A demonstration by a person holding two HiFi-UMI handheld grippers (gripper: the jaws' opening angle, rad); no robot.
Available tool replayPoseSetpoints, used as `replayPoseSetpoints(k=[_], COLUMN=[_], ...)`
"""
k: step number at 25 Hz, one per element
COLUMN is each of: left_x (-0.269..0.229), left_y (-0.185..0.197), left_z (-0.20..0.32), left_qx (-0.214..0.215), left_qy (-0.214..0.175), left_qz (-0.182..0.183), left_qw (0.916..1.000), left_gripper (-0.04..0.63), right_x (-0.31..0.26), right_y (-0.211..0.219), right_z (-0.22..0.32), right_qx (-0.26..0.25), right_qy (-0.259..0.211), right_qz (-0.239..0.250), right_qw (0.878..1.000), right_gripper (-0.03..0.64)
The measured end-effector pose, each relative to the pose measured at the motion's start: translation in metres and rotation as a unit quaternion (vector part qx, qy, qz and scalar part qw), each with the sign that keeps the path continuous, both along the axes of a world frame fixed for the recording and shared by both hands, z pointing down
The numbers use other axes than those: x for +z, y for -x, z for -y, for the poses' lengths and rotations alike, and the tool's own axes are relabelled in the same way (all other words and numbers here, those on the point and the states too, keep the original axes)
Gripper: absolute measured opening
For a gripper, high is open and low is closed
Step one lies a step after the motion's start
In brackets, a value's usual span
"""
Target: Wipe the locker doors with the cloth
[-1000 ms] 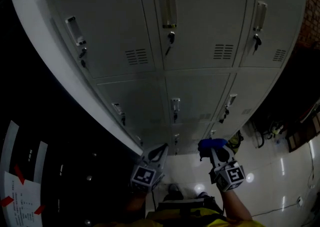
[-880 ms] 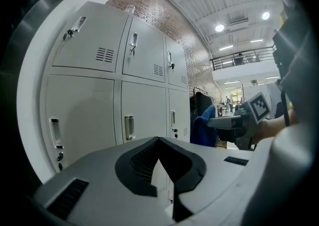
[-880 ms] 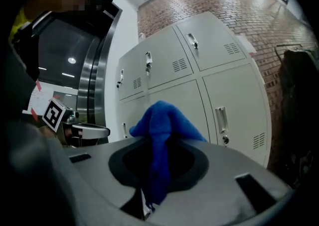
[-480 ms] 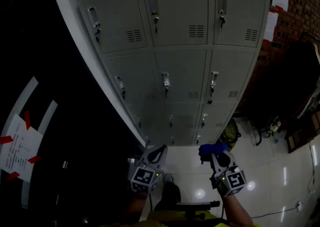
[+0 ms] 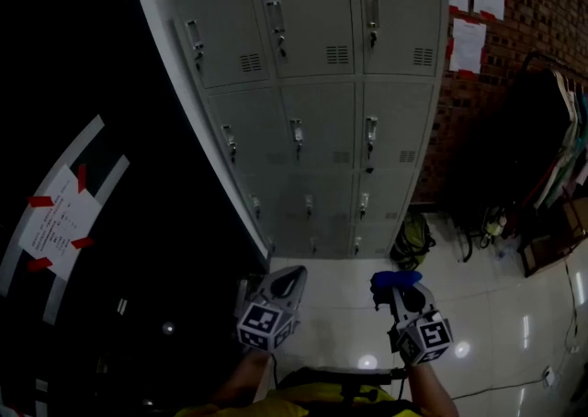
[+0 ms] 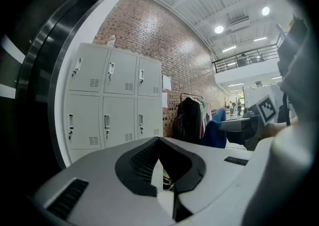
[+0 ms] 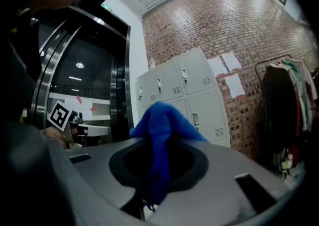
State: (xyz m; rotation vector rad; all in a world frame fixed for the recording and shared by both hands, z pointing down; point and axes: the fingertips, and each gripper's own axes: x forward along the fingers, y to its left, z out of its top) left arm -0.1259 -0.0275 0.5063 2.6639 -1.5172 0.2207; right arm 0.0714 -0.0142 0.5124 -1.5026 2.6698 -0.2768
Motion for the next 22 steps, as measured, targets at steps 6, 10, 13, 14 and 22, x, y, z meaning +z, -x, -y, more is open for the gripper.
replayPoseSetpoints(k=[6, 10, 13, 14, 22], left_x=[-0.006, 0.001, 0.008, 0.008, 0.013], left_y=[0.01, 0.044, 0.073, 0.079, 0.101], left_z=[-0.033, -0.054, -0.071, -0.076, -0.104], left_qx=[0.015, 0.005, -0.014, -0.017, -0.014], left_qy=[-0.008, 0.007, 0.018, 0.019, 0.014], left_qz=[0.011, 0.018, 0.018, 0.018, 0.013], left_qw=[0.9998, 0.9998, 0.9996, 0.9995, 0.9997], left_gripper=[-0.002, -0.002, -0.002, -0.002, -0.002], right_x=[-0.008, -0.01, -0.008, -0.008, -0.005], right_y=[0.012, 0.047, 0.074, 0.081, 0.1], right_z=[-0.031, -0.046, -0.055, -0.061, -0.093], right_qx=[0.008, -0.017, -0.026, -0.028, -0.018], right_qy=[0.004, 0.006, 0.015, 0.016, 0.018], right_qz=[0.004, 0.008, 0.014, 0.012, -0.003], right_qw=[1.0, 1.0, 0.999, 0.999, 1.0], right_gripper=[0.066, 0.066, 0.066, 0.065, 0.066])
